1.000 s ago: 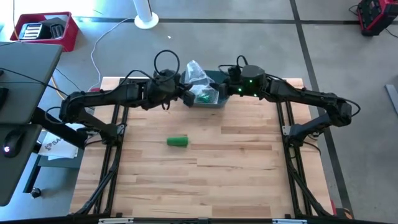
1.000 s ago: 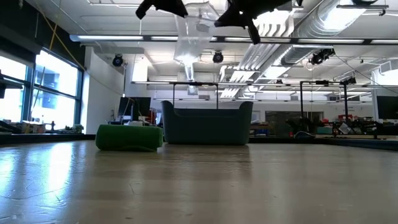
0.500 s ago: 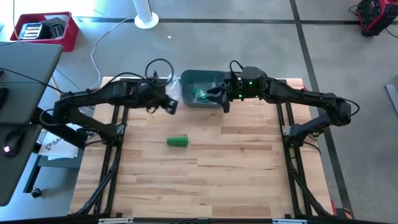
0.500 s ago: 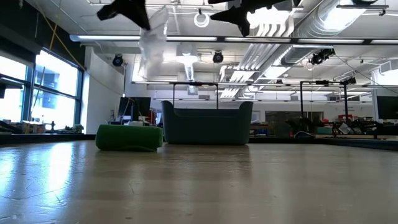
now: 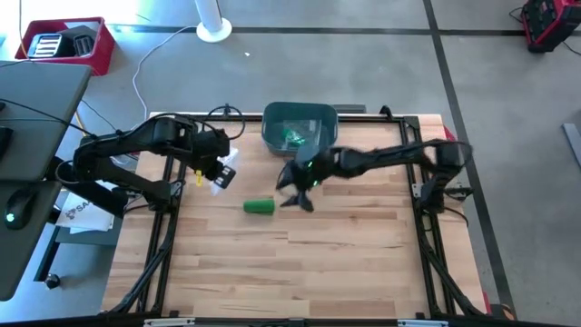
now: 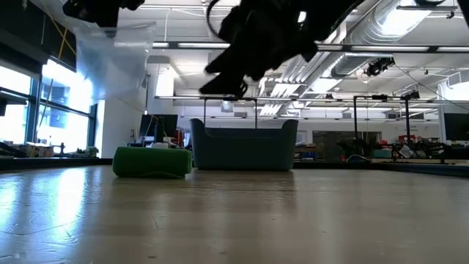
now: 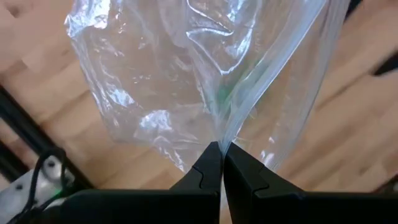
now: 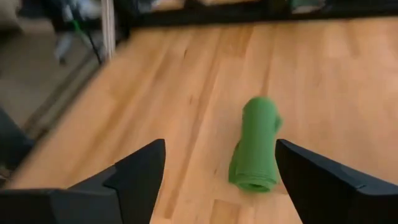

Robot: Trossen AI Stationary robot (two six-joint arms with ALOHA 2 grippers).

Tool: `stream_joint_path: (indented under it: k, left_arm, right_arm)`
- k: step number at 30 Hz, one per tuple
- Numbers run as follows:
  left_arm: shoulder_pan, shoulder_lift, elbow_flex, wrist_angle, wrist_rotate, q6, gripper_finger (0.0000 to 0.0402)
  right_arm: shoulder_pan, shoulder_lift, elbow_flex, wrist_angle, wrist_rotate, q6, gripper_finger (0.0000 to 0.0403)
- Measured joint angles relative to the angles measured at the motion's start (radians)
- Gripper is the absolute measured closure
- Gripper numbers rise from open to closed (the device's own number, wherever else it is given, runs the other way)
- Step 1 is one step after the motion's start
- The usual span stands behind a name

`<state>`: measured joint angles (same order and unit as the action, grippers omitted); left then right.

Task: Roll bandage
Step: Put the rolled green bandage into the transparent zip bag

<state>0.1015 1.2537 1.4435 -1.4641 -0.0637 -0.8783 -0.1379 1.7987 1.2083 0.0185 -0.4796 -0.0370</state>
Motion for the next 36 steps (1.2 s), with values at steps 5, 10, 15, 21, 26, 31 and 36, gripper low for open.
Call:
stream_joint_path:
  k: [5, 10, 15, 21, 26, 31, 36]
  left_arm:
    - [-0.052, -0.007, 0.000, -0.045, 0.038, 0.004, 0.0401]
    - [-0.147, -0.052, -0.007, -0.045, 0.031, -0.072, 0.0401]
    - [-0.229, -0.102, -0.007, -0.043, -0.025, -0.148, 0.0401]
    - [-0.293, -0.140, -0.007, -0.039, -0.051, -0.226, 0.0401]
    - [-0.334, -0.142, -0.007, -0.037, -0.051, -0.239, 0.0401]
    - [-0.378, -0.143, -0.007, -0.035, -0.051, -0.268, 0.0401]
    - [-0.424, -0.153, -0.007, -0.041, -0.051, -0.288, 0.0401]
  right_arm:
    - [0.077, 0.157, 0.000, 0.090, 0.159, -0.104, 0.0107]
    - [0.111, 0.261, 0.000, 0.193, 0.222, -0.077, 0.0107]
    - [0.136, 0.327, 0.001, 0.260, 0.391, -0.074, 0.0114]
    - [0.148, 0.426, 0.088, 0.275, 0.475, 0.007, 0.0132]
    - [0.148, 0.520, 0.222, 0.238, 0.499, 0.137, 0.0171]
    - [0.150, 0.549, 0.327, 0.120, 0.510, 0.269, 0.0294]
    - [0.160, 0.446, 0.377, -0.078, 0.469, 0.350, 0.0376]
